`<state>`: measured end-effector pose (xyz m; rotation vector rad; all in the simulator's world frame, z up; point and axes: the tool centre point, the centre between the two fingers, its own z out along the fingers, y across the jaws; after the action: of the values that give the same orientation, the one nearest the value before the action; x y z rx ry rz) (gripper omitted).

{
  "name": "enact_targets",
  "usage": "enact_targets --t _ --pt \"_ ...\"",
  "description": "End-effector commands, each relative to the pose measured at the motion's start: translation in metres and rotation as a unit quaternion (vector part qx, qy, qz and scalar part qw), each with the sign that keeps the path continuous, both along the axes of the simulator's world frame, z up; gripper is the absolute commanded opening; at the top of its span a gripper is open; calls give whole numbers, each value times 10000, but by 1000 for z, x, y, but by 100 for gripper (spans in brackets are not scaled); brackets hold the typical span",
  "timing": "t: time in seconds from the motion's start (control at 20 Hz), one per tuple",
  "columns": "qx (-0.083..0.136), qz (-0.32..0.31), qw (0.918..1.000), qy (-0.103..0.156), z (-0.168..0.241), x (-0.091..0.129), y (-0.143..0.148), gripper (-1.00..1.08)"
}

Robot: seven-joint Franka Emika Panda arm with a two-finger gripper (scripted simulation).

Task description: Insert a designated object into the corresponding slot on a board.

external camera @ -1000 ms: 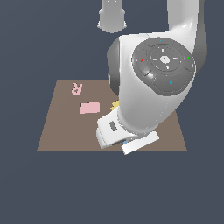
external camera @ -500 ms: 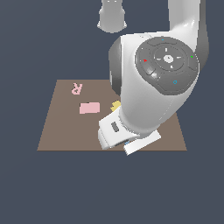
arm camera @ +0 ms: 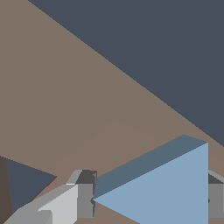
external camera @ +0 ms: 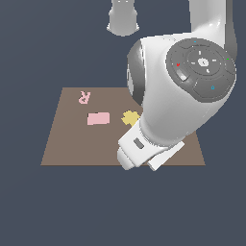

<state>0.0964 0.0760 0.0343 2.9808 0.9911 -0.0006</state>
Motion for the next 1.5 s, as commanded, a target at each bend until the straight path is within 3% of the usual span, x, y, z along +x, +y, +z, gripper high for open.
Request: enact_targets --t 0.0,0.25,0.45,0.6,0.95,1.2,1.45 --pt "0 375 9993 -3 1 -1 7 -100" --pt "-1 1300 9915 -5 2 -7 22 -100" --pt "-2 2186 9758 -7 3 -15 35 -100" --pt "-3 2874 9578 -8 3 -23 45 -100" --pt "-4 4224 9064 -9 5 -44 60 -100" --pt "-5 4905 8714 -9 6 -57 65 -100" --pt "-5 5378 8431 -8 6 -66 67 -100"
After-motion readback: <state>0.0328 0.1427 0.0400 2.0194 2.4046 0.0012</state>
